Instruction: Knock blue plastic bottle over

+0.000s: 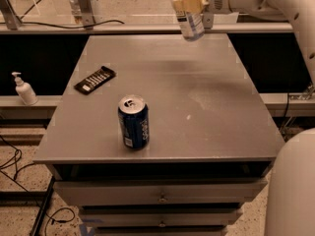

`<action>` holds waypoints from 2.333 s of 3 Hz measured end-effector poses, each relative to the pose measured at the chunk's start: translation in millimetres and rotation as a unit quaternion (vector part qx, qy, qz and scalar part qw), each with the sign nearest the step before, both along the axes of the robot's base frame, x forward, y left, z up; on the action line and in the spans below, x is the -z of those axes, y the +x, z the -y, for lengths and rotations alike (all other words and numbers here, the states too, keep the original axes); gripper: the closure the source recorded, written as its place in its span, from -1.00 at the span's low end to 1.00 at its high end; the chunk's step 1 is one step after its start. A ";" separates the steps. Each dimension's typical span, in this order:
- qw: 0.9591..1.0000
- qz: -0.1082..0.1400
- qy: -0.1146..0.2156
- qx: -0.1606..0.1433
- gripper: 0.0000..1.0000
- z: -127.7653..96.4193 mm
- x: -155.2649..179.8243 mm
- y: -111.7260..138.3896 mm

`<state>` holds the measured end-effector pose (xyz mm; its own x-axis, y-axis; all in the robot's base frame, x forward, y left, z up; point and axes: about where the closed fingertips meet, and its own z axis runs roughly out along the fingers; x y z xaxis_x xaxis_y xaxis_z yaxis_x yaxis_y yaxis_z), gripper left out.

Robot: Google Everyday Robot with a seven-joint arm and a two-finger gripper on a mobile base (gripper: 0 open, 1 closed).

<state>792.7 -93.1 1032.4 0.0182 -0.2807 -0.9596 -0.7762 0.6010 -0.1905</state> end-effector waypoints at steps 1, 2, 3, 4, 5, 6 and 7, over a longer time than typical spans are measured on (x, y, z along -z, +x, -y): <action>0.994 -0.031 -0.100 -0.018 1.00 -0.8 4.9 -17.2; 0.976 -0.085 -0.196 -0.044 1.00 -6.7 32.6 -37.5; 0.945 -0.151 -0.275 -0.093 1.00 -13.4 74.0 -64.2; 0.908 -0.213 -0.325 -0.156 1.00 -16.8 109.3 -96.1; 0.881 -0.253 -0.346 -0.199 0.63 -15.2 131.0 -118.4; 0.873 -0.265 -0.349 -0.217 0.16 -15.1 137.6 -127.6; 0.873 -0.260 -0.342 -0.232 -0.30 -21.4 136.7 -131.2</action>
Offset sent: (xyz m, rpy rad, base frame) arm -0.1329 -0.0157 -0.0882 -0.7907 0.5550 0.3954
